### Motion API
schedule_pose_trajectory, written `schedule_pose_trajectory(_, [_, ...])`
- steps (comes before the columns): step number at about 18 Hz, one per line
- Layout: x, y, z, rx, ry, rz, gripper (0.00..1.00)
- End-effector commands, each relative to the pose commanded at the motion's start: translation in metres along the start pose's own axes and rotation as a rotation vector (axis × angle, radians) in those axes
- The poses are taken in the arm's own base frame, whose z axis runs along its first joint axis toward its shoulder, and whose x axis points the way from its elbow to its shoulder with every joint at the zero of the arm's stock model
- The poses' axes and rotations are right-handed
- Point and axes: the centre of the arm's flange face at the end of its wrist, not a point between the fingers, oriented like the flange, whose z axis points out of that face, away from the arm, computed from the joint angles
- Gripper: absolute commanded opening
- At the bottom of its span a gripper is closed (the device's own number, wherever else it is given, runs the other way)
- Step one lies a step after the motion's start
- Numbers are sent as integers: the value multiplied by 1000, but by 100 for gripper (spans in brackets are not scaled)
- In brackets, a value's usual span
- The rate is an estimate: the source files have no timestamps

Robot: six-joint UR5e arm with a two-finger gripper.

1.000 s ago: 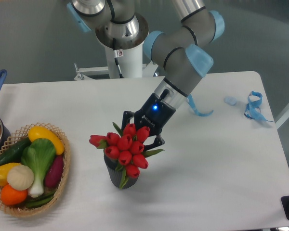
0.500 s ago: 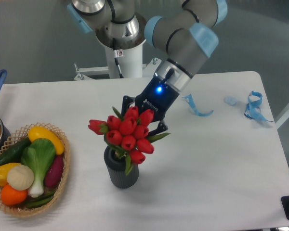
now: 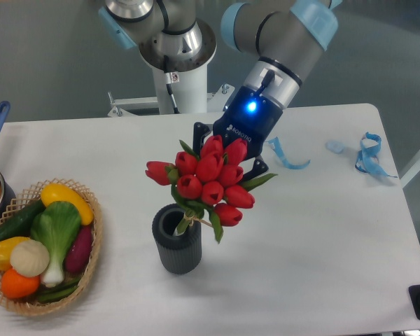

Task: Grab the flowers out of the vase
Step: 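Lift the gripped tulips up out of the grey vase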

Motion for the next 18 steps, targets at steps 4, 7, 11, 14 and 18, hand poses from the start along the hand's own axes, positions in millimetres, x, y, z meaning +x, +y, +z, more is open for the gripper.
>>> schedule_pose_trajectory(4, [8, -7, -14, 5, -17, 2, 30])
schedule_pose_trajectory(7, [18, -13, -22, 6, -21, -25, 30])
schedule_pose_trajectory(11, [17, -15, -35, 10, -41, -65, 30])
schedule_pose_trajectory(14, [9, -16, -48, 17, -67, -68, 30])
schedule_pose_trajectory(18, [-13, -20, -67, 24, -113, -52, 30])
